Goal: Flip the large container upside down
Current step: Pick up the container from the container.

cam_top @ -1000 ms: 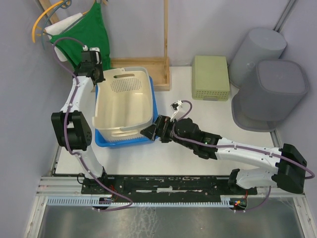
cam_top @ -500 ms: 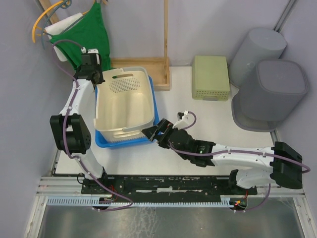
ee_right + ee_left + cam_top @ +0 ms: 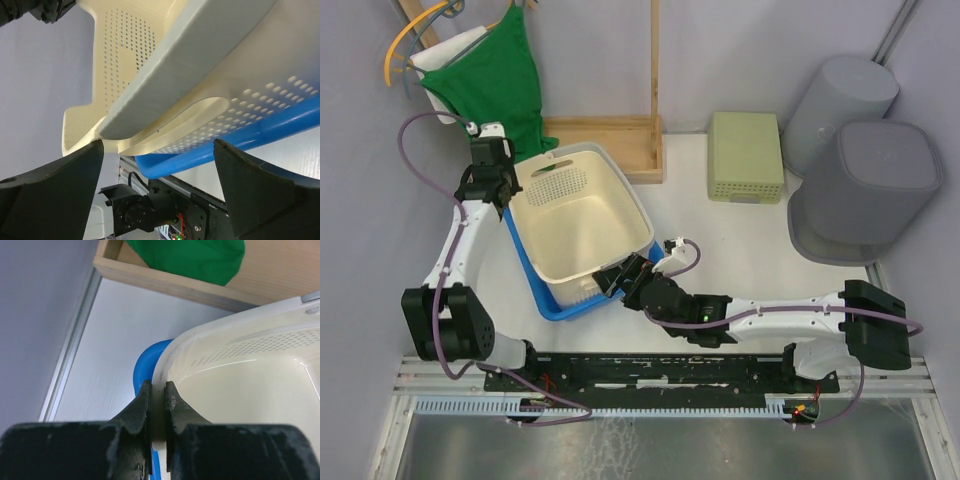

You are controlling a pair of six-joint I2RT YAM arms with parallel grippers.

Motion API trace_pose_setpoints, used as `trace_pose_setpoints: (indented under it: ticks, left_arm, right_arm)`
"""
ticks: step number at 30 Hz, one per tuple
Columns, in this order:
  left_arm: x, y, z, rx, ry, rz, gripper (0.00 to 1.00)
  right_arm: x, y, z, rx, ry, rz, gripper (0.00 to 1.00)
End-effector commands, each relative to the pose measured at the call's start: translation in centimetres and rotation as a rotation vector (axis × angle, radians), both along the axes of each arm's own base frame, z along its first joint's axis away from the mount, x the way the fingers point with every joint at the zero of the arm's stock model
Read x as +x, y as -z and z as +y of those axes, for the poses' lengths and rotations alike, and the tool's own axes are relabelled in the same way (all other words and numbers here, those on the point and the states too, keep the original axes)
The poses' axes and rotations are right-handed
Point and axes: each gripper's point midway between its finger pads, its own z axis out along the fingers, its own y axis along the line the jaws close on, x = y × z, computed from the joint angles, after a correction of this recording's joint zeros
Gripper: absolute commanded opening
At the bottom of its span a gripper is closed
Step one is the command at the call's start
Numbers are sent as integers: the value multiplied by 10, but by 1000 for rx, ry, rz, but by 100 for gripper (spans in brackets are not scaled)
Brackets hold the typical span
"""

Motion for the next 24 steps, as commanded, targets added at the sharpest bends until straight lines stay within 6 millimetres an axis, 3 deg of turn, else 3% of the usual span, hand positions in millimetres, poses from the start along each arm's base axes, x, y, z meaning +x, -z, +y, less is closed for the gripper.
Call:
trace_pose_setpoints:
  ticks: [1, 10, 17, 21, 24]
  left_arm:
    - [-14, -35, 10, 47, -31, -126, 3]
    - [-19, -22, 10, 58, -24, -103, 3]
    - [-19, -10, 13, 71, -31, -88, 3]
    - [-18, -5, 16, 93, -37, -73, 3]
    - [-17, -4, 17, 101, -37, -68, 3]
  right_arm:
    - [16, -51, 9, 103, 73, -86, 100]
    - [22, -86, 5, 161, 106, -54, 100]
    - [13, -122, -1, 227, 49, -25, 100]
    - [7, -126, -3, 229, -5, -41, 100]
    - [15, -108, -7, 198, 23, -17, 100]
